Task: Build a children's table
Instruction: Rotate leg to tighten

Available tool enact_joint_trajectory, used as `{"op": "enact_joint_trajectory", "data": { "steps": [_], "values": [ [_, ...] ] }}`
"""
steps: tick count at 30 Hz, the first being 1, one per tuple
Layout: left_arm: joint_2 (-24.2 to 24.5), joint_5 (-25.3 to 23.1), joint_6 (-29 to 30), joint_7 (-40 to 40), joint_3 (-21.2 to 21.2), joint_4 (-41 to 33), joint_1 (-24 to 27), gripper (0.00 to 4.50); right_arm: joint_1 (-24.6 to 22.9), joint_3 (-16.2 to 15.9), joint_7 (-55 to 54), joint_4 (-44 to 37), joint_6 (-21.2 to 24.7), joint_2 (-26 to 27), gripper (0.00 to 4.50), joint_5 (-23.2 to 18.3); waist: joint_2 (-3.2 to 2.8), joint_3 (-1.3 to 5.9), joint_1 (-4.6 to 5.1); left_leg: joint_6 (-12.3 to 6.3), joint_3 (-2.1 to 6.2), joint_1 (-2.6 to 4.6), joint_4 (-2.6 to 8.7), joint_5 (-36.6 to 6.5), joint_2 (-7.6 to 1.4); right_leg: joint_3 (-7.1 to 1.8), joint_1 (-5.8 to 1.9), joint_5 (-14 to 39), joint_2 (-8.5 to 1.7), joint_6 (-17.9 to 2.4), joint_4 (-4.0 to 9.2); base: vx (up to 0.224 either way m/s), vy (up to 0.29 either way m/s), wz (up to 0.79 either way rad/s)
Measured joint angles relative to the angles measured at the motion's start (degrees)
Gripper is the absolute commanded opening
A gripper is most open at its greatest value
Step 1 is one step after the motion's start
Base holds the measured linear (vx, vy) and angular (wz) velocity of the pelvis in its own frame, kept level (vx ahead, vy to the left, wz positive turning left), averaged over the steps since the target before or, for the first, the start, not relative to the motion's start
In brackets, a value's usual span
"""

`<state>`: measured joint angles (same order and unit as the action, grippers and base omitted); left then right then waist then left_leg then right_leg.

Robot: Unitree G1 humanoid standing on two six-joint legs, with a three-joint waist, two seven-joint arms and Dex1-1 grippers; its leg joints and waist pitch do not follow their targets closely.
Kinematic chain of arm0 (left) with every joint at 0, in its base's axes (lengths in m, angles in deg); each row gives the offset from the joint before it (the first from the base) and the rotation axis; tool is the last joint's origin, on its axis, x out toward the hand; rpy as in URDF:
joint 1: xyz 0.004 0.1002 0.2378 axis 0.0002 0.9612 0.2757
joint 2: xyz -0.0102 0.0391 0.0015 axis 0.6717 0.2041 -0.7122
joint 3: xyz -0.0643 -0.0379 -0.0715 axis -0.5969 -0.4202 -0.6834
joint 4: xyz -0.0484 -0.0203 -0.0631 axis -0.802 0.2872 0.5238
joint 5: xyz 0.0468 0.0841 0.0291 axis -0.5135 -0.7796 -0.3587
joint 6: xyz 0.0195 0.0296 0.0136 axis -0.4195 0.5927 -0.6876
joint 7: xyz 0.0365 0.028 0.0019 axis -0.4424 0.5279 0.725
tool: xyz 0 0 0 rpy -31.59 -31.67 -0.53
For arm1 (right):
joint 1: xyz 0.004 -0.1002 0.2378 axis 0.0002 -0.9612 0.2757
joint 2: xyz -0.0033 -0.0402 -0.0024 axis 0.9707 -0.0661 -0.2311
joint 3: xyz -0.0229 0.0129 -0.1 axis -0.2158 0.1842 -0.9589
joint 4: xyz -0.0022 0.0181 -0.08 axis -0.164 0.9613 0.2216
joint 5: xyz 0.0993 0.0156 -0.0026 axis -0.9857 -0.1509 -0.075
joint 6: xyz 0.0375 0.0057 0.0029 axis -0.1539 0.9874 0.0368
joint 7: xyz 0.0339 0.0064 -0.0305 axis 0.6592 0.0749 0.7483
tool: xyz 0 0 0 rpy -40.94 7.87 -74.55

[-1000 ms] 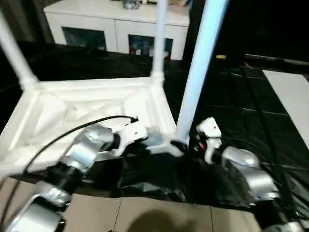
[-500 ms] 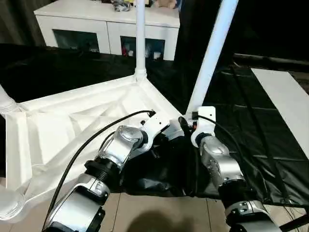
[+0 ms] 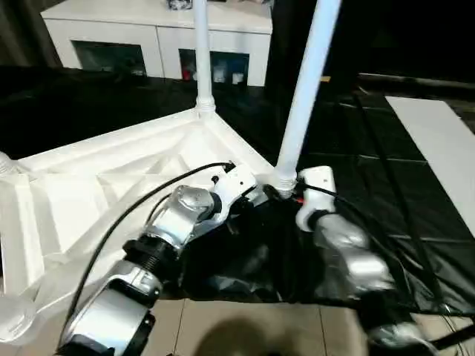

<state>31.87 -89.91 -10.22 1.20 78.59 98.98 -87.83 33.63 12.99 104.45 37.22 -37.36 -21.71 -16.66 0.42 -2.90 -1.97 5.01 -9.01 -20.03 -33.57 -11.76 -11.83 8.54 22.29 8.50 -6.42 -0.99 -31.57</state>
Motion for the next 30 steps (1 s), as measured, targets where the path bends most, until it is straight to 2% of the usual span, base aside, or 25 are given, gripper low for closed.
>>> {"op": "enact_joint_trajectory", "data": {
  "steps": [3,5,8,11,16,23,25,27,30],
  "values": [
    [2.75,0.93,-1.76,-5.25,0.31,-2.28,1.46,0.0,-2.31,-0.87,7.28,-3.88,0.51,-4.81,4.32,-0.94,0.03,0.04,-0.43,0.02,-0.22,0.03,0.03,0.01,-0.03,-0.33,0.42,-0.31,0.01,0.03,-0.9,0.018,-0.015,0.02],
    [5.59,1.76,-4.04,-10.62,1.47,-4.89,2.57,0.0,-3.97,-2.17,13.36,-6.6,1.11,-8.41,4.32,-1.87,0.02,0.05,-1.3,0.0,-0.33,-0.15,0.26,0.03,-0.11,-0.37,0.89,0.05,0.13,-0.19,-1.4,0.064,-0.039,0.0],
    [8.69,2.15,-6.82,-16.56,3.05,-7.79,3.96,0.0,-5.28,-3.47,20.07,-9.2,1.56,-12.16,4.32,-3.34,-0.05,0.09,-2.32,-0.29,-0.52,0.0,0.18,0.2,-0.2,-0.38,0.95,0.79,0.14,-0.44,-2.07,0.07,-0.027,0.0],
    [10.5,3.19,-7.06,-21.0,3.96,-10.2,4.98,0.0,-5.74,-4.76,24.2,-11.17,1.55,-13.69,4.32,-3.87,-0.04,0.09,-3.23,-0.22,-0.65,0.06,-0.01,0.14,-0.17,-0.63,0.98,1.13,0.08,-0.43,-2.41,0.0,0.0,0.0],
    [12.62,4.41,-6.97,-25.94,5.49,-13.81,6.67,0.0,-6.03,-6.51,28.75,-13.31,1.63,-15.04,4.32,-5.07,-0.02,0.08,-3.41,-0.14,-0.91,0.14,-0.1,0.07,-0.06,-1.48,1.01,1.14,0.07,-0.4,-2.51,0.0,0.0,0.0],
    [14.52,4.75,-6.64,-29.21,6.06,-15.47,7.46,0.0,-6.03,-8.39,33.27,-14.46,1.72,-16.45,4.32,-5.42,0.22,0.11,-3.19,0.13,-1.0,0.12,-0.21,-0.07,-0.06,-1.71,0.94,1.23,0.1,-0.07,-2.59,0.0,0.0,0.0],
    [14.75,4.75,-6.65,-29.39,6.16,-15.61,7.46,0.0,-6.03,-8.58,33.71,-14.46,1.9,-16.75,3.98,-5.45,0.29,0.15,-3.19,0.13,-0.99,0.12,-0.21,-0.06,-0.06,-1.71,0.94,1.23,0.1,-0.07,-2.62,0.0,0.0,0.0],
    [14.83,4.75,-6.67,-29.39,6.16,-15.67,7.46,0.0,-6.02,-8.7,34.56,-14.46,2.1,-16.86,3.93,-5.52,0.37,0.19,-3.18,0.13,-0.98,0.12,-0.21,-0.06,-0.07,-1.7,0.94,1.23,0.11,-0.07,-2.62,0.0,0.0,0.0],
    [14.83,4.75,-6.67,-29.42,6.15,-15.79,7.46,0.0,-6.02,-8.73,35.04,-14.46,2.16,-16.99,3.56,-5.59,0.46,0.25,-3.21,0.13,-0.98,0.11,-0.23,-0.06,-0.07,-1.71,0.94,1.22,0.11,-0.08,-2.62,0.0,0.0,0.0]
  ]
}}
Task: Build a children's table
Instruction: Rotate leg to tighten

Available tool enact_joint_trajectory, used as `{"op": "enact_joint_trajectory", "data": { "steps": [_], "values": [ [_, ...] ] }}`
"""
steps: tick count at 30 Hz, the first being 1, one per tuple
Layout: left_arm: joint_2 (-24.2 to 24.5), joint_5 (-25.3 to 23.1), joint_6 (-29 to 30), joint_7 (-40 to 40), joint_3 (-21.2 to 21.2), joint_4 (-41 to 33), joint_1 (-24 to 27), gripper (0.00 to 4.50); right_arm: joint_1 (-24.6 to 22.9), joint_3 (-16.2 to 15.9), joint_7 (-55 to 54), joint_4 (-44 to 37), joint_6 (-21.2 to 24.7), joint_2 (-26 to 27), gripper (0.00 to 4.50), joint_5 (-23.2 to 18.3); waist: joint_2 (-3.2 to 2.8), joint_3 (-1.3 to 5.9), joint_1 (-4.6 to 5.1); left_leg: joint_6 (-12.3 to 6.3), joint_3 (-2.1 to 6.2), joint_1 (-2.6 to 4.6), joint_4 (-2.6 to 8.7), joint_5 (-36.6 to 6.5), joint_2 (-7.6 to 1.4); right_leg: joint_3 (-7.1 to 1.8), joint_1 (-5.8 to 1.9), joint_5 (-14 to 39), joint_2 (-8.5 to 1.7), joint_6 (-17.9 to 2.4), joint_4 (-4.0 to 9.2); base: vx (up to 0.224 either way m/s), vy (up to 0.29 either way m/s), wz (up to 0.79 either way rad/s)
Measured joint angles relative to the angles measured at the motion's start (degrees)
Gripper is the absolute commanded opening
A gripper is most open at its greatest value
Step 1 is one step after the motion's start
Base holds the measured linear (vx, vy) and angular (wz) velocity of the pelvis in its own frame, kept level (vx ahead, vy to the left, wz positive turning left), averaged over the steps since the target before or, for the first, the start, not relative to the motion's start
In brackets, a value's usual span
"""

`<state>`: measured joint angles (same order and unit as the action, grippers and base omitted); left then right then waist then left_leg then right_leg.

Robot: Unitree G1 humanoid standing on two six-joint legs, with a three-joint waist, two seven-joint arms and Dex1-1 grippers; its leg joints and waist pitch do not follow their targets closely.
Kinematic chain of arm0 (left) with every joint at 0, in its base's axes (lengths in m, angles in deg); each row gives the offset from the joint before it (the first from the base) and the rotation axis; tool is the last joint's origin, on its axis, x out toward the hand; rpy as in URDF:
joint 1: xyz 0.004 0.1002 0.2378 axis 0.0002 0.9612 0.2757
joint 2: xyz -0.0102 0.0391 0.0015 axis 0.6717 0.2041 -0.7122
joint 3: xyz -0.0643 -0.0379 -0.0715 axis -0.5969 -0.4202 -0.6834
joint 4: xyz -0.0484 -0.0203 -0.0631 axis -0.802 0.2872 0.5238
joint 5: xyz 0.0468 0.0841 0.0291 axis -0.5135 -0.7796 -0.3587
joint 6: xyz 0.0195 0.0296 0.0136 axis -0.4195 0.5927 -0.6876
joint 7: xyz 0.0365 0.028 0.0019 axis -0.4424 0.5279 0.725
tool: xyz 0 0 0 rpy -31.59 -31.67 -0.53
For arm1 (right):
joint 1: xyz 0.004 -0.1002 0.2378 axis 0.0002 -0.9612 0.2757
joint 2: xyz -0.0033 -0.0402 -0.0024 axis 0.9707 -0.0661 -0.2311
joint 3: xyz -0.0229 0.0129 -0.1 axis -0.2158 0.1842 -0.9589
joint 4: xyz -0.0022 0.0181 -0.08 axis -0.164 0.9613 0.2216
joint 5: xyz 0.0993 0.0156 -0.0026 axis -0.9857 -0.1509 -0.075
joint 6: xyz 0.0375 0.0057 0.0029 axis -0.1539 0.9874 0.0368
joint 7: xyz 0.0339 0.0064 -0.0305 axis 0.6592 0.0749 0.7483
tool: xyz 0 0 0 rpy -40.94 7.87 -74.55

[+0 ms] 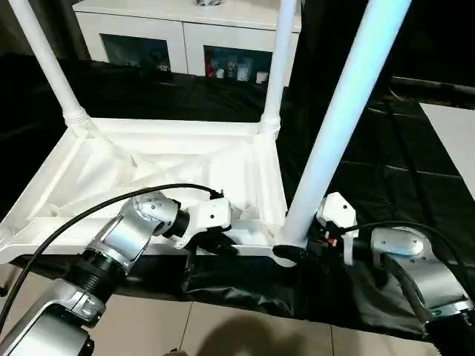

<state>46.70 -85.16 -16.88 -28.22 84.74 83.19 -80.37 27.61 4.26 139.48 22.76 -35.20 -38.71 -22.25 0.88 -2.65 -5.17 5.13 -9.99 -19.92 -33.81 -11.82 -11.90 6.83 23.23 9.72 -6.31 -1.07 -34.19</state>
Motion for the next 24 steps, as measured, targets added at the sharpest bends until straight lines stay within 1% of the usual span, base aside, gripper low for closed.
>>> {"op": "enact_joint_trajectory", "data": {
  "steps": [2,3,4,5,9,10,12,16,18,20,21,24],
  "values": [
    [0.02,-0.01,0.0,0.0,0.0,-0.01,0.0,0.0,0.0,-0.09,0.66,0.0,0.0,-0.02,3.47,-0.04,0.08,0.05,0.01,0.0,0.0,0.0,-0.02,0.0,0.0,0.0,0.0,-0.07,0.0,-0.12,0.0,0.0,0.0,0.0],
    [0.03,-0.01,0.01,-0.01,-0.01,-0.01,0.0,0.0,-0.01,-0.1,0.79,0.01,0.0,-0.02,3.33,-0.04,0.1,0.06,0.02,0.0,0.0,-0.01,-0.03,0.0,0.0,0.0,0.0,-0.12,0.0,-0.19,0.0,0.0,0.0,0.0],
    [0.03,-0.01,0.01,-0.01,0.0,-0.01,0.0,0.0,0.0,-0.1,0.83,0.02,0.0,-0.02,3.33,-0.04,0.11,0.07,0.02,0.0,0.0,-0.01,-0.04,0.0,0.0,0.0,0.0,-0.12,0.0,-0.19,0.0,0.0,0.0,0.0],
    [0.03,-0.04,0.02,-0.01,0.0,-0.01,0.0,0.0,0.0,-0.1,0.88,0.02,0.0,-0.02,3.12,-0.04,0.15,0.09,0.02,0.0,0.0,-0.01,-0.04,0.0,0.0,0.0,0.0,-0.12,0.0,-0.19,0.0,0.0,0.0,0.0],
    [0.05,-0.08,0.06,-0.01,0.05,-0.01,0.0,0.0,0.0,-0.17,1.3,0.04,0.02,-0.02,3.0,-0.06,0.21,0.13,0.04,0.0,0.0,-0.01,-0.04,0.0,0.0,0.0,0.0,-0.08,0.0,-0.13,-0.01,0.0,0.0,0.0],
    [0.06,-0.07,0.07,-0.01,0.06,-0.02,0.0,0.0,0.0,-0.16,1.39,0.04,0.02,-0.02,2.87,-0.06,0.23,0.14,0.03,0.0,0.0,-0.01,-0.04,0.0,0.0,0.0,0.0,-0.09,0.0,-0.14,-0.01,0.0,0.0,0.0],
    [0.11,-0.06,0.09,-0.01,0.08,-0.12,0.06,0.0,-0.01,-0.16,1.6,0.07,0.02,0.0,2.76,-0.06,0.24,0.16,0.03,0.0,0.0,-0.01,-0.04,0.0,0.0,0.0,0.0,-0.13,0.0,-0.2,-0.02,0.0,0.0,0.0],
    [0.23,-0.21,0.15,0.28,0.0,0.03,0.08,0.0,0.05,0.01,0.48,1.1,0.11,1.0,2.72,-0.07,0.43,0.28,0.12,0.0,0.02,0.03,-0.04,0.0,-0.02,0.0,-0.01,-0.13,0.03,-0.21,-0.03,0.0,0.0,0.0],
    [-0.37,-1.02,0.14,2.72,-0.52,1.36,-0.08,0.0,1.08,0.39,-3.37,3.67,0.33,3.51,2.7,0.23,0.61,0.42,0.32,0.02,0.02,0.22,-0.05,0.0,-0.01,-0.01,-0.13,-0.04,0.04,-0.05,-0.07,0.0,0.0,0.0],
    [-2.57,-2.44,0.51,7.47,-1.43,4.56,-1.56,0.0,2.82,1.85,-10.17,7.16,1.13,7.11,2.7,1.3,0.69,0.47,0.59,0.04,0.02,0.53,-0.08,0.0,0.03,-0.05,-0.4,-0.07,0.04,-0.04,-0.05,0.0,0.0,0.0],
    [-3.51,-2.87,0.9,9.12,-1.57,5.35,-1.95,0.0,3.39,2.24,-12.31,8.11,1.54,7.98,2.7,1.62,0.69,0.46,0.72,0.05,0.04,0.6,-0.08,0.0,0.06,-0.08,-0.45,-0.05,0.04,-0.01,0.03,0.0,0.0,0.0],
    [-6.86,-3.03,3.18,14.31,-2.85,8.94,-3.38,0.0,5.49,4.91,-22.57,11.51,3.51,13.61,2.7,2.65,0.71,0.45,1.81,0.05,0.13,0.77,-0.08,0.0,0.06,0.02,-0.62,-0.01,0.04,0.05,0.33,0.0,0.0,0.0]
  ]
}}
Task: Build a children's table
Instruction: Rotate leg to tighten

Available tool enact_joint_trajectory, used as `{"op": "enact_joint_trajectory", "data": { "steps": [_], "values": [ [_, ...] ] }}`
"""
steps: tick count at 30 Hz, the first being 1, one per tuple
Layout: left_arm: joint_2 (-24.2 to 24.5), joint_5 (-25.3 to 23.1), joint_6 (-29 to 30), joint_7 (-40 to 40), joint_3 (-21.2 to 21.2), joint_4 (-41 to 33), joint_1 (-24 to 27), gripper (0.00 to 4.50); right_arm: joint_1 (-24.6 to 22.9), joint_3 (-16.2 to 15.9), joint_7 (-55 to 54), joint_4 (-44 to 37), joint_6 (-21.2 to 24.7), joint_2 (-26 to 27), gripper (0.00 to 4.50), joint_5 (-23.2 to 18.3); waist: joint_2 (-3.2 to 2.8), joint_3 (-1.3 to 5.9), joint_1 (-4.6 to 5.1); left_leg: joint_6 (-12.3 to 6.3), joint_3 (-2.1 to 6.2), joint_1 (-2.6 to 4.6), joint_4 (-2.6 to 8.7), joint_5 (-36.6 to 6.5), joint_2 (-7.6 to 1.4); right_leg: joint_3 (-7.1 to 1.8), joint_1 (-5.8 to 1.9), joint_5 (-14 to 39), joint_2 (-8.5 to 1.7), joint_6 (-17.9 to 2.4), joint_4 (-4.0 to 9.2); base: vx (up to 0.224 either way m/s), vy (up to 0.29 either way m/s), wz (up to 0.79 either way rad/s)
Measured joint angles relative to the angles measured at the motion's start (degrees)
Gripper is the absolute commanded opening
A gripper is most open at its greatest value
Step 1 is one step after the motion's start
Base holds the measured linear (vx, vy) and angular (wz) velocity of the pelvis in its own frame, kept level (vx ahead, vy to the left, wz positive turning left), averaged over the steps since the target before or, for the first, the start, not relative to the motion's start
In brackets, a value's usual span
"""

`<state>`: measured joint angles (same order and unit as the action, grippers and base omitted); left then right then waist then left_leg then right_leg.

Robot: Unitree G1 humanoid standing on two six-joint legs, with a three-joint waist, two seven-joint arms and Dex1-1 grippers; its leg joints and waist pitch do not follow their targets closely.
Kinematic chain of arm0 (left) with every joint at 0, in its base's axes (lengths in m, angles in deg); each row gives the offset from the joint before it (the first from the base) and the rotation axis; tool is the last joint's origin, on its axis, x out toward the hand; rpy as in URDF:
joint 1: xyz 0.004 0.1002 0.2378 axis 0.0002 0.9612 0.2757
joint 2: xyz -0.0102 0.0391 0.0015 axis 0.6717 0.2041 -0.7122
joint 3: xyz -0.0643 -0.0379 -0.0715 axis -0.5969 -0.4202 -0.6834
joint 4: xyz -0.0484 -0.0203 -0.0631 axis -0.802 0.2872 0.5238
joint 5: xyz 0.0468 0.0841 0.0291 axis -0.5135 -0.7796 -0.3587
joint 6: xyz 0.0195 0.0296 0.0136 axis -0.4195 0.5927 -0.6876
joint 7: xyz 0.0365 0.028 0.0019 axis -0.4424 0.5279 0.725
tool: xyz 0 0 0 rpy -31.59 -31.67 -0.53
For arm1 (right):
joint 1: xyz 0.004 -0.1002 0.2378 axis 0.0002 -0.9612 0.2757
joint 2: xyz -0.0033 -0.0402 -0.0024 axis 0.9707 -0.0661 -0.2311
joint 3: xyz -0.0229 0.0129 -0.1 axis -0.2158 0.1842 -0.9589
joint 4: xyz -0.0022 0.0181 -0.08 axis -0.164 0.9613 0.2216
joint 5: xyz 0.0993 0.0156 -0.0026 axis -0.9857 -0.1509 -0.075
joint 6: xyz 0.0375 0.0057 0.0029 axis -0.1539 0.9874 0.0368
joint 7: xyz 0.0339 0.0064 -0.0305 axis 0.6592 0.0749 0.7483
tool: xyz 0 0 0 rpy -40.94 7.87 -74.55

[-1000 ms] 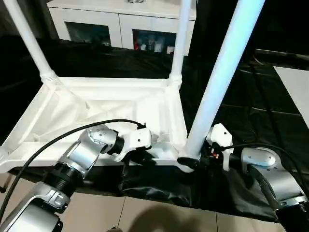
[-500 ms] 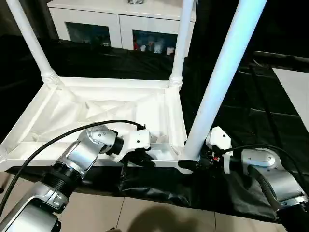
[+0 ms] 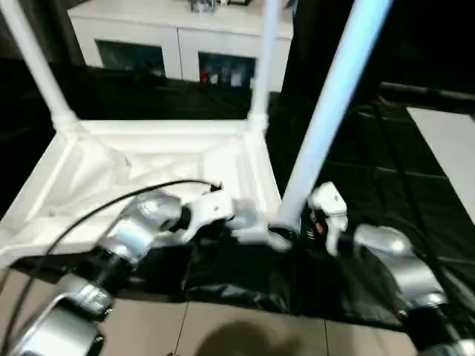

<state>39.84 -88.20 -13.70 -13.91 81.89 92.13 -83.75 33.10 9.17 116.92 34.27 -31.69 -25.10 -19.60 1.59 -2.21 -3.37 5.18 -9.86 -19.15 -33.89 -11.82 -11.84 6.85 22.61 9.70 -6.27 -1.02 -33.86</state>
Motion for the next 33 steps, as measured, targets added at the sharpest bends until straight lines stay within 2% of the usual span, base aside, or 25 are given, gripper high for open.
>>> {"op": "enact_joint_trajectory", "data": {
  "steps": [1,2,4,8,12,14,16,17,21,22,23,26,28,29,33],
  "values": [
    [-1.11,0.04,0.71,1.76,-0.29,1.02,-0.52,0.0,0.8,0.8,-3.65,1.22,0.28,1.74,2.69,0.09,-0.02,-0.01,0.35,0.0,0.01,0.08,0.0,0.0,0.01,0.02,0.01,0.0,0.0,0.0,0.17,0.0,0.0,0.0],
    [-4.01,-0.23,2.4,5.93,-1.16,3.65,-1.87,0.0,2.83,3.0,-11.88,4.23,0.44,5.85,2.69,0.92,-0.03,-0.01,0.67,0.0,0.04,0.03,0.0,0.0,0.01,0.08,0.03,0.0,0.0,0.0,0.37,0.0,0.0,0.0],
    [-7.1,-0.9,4.54,11.01,-1.54,6.04,-3.59,0.0,5.59,5.11,-21.48,7.52,0.51,9.31,2.69,2.27,-0.09,-0.04,1.21,-0.01,0.06,-0.2,0.0,0.0,0.03,0.16,0.1,0.0,0.0,0.0,0.79,0.0,0.0,0.0],
    [-13.35,-0.97,7.02,18.73,-3.37,10.09,-5.47,0.0,10.13,8.08,-33.55,14.64,-1.67,14.25,2.69,2.85,-0.05,-0.02,1.35,-0.03,0.03,-0.37,-0.15,0.01,0.16,-0.03,0.09,0.0,-0.03,0.0,0.89,0.0,0.0,0.0],
    [-14.27,-1.23,6.86,19.95,-3.67,11.23,-5.95,0.0,11.17,9.07,-33.84,17.63,-4.57,14.85,2.69,3.0,0.11,0.08,1.27,-0.04,0.06,-0.39,-0.14,0.0,0.16,-0.01,0.05,0.0,-0.03,0.0,0.89,0.0,0.0,0.0],
    [-14.34,-1.32,6.48,19.95,-3.63,11.52,-6.14,0.0,11.04,9.62,-32.96,17.69,-5.36,14.9,3.39,3.01,0.12,0.08,1.21,-0.04,0.06,-0.43,-0.12,0.0,0.15,-0.02,0.06,0.0,-0.03,0.0,0.84,0.0,0.0,0.0],
    [-14.04,-1.71,5.6,20.6,-3.65,11.89,-6.26,0.0,10.5,9.61,-31.39,17.34,-6.66,15.15,3.41,2.95,0.11,0.08,1.21,-0.04,0.06,-0.55,-0.05,0.0,0.15,-0.03,0.09,-0.01,-0.03,0.0,0.79,0.0,0.0,0.0],
    [-13.62,-1.91,5.23,21.12,-3.93,12.06,-6.33,0.0,10.09,9.51,-30.59,17.04,-7.4,15.63,3.6,2.93,0.11,0.08,1.3,-0.04,0.07,-0.74,-0.03,0.01,0.12,-0.01,0.17,-0.02,-0.02,0.0,0.75,0.0,0.0,0.0],
    [-12.91,-2.22,4.28,22.34,-4.46,13.18,-7.13,0.0,9.84,8.22,-28.72,16.76,-8.8,15.65,3.86,2.93,0.13,0.06,1.5,-0.04,0.05,-0.9,-0.01,0.01,0.09,-0.01,0.42,-0.49,0.0,-0.01,0.74,0.0,0.0,0.0],
    [-12.7,-2.22,4.09,22.39,-4.52,13.17,-7.2,0.0,9.62,7.77,-28.14,16.27,-9.02,15.29,3.86,2.96,0.14,0.05,1.43,-0.04,0.02,-0.91,-0.04,0.01,0.09,-0.05,0.44,-0.95,0.0,0.09,0.75,0.0,0.0,0.0],
    [-12.28,-2.23,3.82,22.19,-4.51,13.13,-7.23,0.0,8.86,6.85,-27.07,14.76,-9.05,13.76,4.26,3.14,0.14,0.05,1.25,-0.03,0.02,-0.9,-0.02,0.01,0.08,-0.06,0.43,-1.06,0.0,0.16,0.73,0.0,0.0,0.0],
    [-11.78,-2.21,3.26,20.36,-4.28,12.63,-7.22,0.0,7.09,3.81,-22.29,10.68,-8.65,8.72,4.27,5.46,0.07,0.06,0.8,-0.03,0.01,-0.9,0.29,0.02,0.04,-0.04,0.5,-0.96,0.06,0.32,0.72,0.0,0.0,0.0],
    [-11.14,-2.19,3.02,18.88,-3.92,12.02,-7.12,0.0,5.8,3.03,-18.56,8.33,-8.4,5.78,4.27,6.28,0.03,0.05,0.41,-0.04,-0.01,-0.9,0.35,0.02,-0.01,-0.04,0.53,-0.97,0.11,0.17,0.68,0.0,0.0,0.0],
    [-10.15,-2.2,2.31,17.41,-3.49,11.33,-6.8,0.0,4.48,2.48,-14.77,6.66,-8.32,3.73,4.27,6.15,-0.07,0.06,0.15,-0.04,0.0,-0.89,0.35,0.02,-0.04,-0.04,0.53,-0.92,0.16,0.16,0.69,0.0,0.0,0.0],
    [-6.33,-1.89,-0.46,10.42,-2.06,7.48,-4.43,0.0,-0.63,0.43,-2.06,1.89,-8.49,-2.25,4.27,3.92,-0.34,0.08,0.18,-0.09,-0.02,-0.88,0.32,0.04,-0.04,-0.08,0.54,-0.71,0.16,0.11,0.69,0.0,0.0,0.0]
  ]
}}
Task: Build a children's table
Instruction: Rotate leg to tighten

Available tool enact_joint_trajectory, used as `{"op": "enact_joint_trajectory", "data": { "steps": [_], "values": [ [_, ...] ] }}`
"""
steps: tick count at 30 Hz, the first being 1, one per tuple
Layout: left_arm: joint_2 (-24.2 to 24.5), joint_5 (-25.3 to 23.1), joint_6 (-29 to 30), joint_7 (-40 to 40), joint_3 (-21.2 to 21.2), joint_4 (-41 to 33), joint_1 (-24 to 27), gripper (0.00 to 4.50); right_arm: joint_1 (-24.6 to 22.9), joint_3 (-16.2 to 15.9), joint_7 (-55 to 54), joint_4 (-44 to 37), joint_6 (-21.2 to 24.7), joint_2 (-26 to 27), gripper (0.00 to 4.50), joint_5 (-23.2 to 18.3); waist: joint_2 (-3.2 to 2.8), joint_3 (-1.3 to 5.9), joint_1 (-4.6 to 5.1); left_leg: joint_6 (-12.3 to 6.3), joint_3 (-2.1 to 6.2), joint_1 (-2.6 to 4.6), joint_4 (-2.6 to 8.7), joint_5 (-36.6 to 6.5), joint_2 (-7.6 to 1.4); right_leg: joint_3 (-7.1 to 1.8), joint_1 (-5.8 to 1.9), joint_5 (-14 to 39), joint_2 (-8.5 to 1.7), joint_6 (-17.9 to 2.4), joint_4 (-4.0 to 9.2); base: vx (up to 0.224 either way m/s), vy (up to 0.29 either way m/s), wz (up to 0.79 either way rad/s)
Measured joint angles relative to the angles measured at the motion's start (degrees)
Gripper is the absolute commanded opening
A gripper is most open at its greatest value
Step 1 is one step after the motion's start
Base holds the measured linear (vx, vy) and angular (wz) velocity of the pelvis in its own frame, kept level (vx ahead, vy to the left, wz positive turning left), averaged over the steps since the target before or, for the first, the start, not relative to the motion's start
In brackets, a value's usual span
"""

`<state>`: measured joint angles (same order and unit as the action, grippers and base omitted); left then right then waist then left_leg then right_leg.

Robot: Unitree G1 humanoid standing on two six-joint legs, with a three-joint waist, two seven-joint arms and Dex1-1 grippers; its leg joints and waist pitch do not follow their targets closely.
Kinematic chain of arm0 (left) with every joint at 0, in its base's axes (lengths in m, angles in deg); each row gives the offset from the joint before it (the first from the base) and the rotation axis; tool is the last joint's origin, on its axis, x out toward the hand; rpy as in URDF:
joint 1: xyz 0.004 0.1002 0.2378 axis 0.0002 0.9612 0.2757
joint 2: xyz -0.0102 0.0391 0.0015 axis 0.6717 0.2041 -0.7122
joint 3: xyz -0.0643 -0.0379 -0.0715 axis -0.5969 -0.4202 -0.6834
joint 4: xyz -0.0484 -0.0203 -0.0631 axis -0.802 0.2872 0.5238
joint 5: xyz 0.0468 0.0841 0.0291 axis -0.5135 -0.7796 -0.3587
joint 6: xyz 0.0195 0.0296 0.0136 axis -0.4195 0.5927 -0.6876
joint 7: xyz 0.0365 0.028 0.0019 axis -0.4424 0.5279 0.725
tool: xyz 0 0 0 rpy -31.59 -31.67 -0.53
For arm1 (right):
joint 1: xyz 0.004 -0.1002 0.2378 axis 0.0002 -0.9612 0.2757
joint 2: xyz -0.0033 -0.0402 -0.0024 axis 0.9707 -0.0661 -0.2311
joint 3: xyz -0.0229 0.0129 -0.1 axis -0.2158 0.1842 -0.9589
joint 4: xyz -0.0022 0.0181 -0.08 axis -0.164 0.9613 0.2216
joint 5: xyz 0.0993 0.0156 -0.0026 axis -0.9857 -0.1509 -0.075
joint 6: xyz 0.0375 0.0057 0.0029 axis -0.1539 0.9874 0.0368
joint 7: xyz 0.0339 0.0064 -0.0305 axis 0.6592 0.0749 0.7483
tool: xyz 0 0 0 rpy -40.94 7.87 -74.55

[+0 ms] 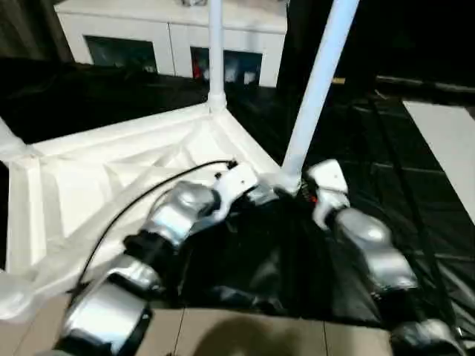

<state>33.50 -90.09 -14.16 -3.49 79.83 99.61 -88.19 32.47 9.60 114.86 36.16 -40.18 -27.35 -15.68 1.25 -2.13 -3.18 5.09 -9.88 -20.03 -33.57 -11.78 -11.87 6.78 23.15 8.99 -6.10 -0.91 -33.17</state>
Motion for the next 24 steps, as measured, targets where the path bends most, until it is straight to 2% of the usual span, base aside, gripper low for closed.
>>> {"op": "enact_joint_trajectory", "data": {
  "steps": [5,9,12,14,21,23,24],
  "values": [
    [6.14,1.68,-3.27,-10.2,2.23,-7.26,4.19,0.0,-4.65,-3.0,11.39,-6.63,0.03,-7.76,4.27,-2.41,-0.01,-0.02,-0.28,0.04,-0.02,0.04,0.02,-0.04,-0.03,0.0,-0.04,0.09,0.0,-0.01,-0.01,0.0,0.0,0.0],
    [10.34,2.95,-3.52,-16.89,3.42,-12.61,6.87,0.0,-5.78,-3.28,16.04,-10.04,0.27,-9.0,4.27,-3.57,-0.01,-0.02,-0.52,0.05,-0.02,0.05,0.02,-0.04,-0.03,0.0,-0.05,0.08,-0.01,-0.02,-0.01,0.0,0.0,0.0],
    [12.68,3.91,-3.18,-21.4,4.75,-17.12,8.95,0.0,-6.18,-3.8,19.66,-13.72,0.26,-10.85,4.27,-4.4,-0.01,-0.02,-1.26,0.05,-0.04,0.07,0.02,-0.04,-0.03,-0.05,-0.12,0.2,-0.02,0.19,-0.01,0.0,0.0,0.0],
    [13.4,3.98,-3.3,-22.6,5.36,-18.0,9.17,0.0,-6.47,-4.47,20.93,-14.75,0.25,-11.24,4.27,-4.82,0.02,-0.01,-1.73,0.06,-0.05,0.06,0.01,-0.04,-0.03,-0.06,-0.14,0.19,-0.02,0.18,-0.02,0.0,0.0,0.0],
    [14.19,3.97,-2.93,-23.31,5.56,-19.11,9.46,0.0,-6.67,-5.61,22.53,-14.76,0.44,-11.49,4.27,-4.61,0.02,-0.02,-1.77,0.06,-0.06,0.08,0.03,-0.04,-0.02,-0.09,-0.13,0.18,-0.01,0.19,-0.07,0.0,0.0,0.0],
    [14.22,3.97,-2.62,-23.41,5.59,-19.33,9.46,0.0,-6.75,-5.86,22.92,-14.76,0.51,-11.64,3.9,-4.48,0.02,-0.02,-1.79,0.06,-0.06,0.08,0.02,-0.04,-0.02,-0.09,-0.13,0.06,-0.01,-0.02,-0.07,0.0,0.0,0.0],
    [14.22,3.97,-2.58,-23.46,5.61,-19.38,9.45,0.0,-6.75,-5.94,23.04,-14.76,0.52,-11.69,3.9,-4.48,0.02,-0.01,-1.78,0.06,-0.06,0.07,0.01,-0.04,-0.02,-0.09,-0.13,0.06,-0.01,-0.03,-0.07,0.0,0.0,0.0]
  ]
}}
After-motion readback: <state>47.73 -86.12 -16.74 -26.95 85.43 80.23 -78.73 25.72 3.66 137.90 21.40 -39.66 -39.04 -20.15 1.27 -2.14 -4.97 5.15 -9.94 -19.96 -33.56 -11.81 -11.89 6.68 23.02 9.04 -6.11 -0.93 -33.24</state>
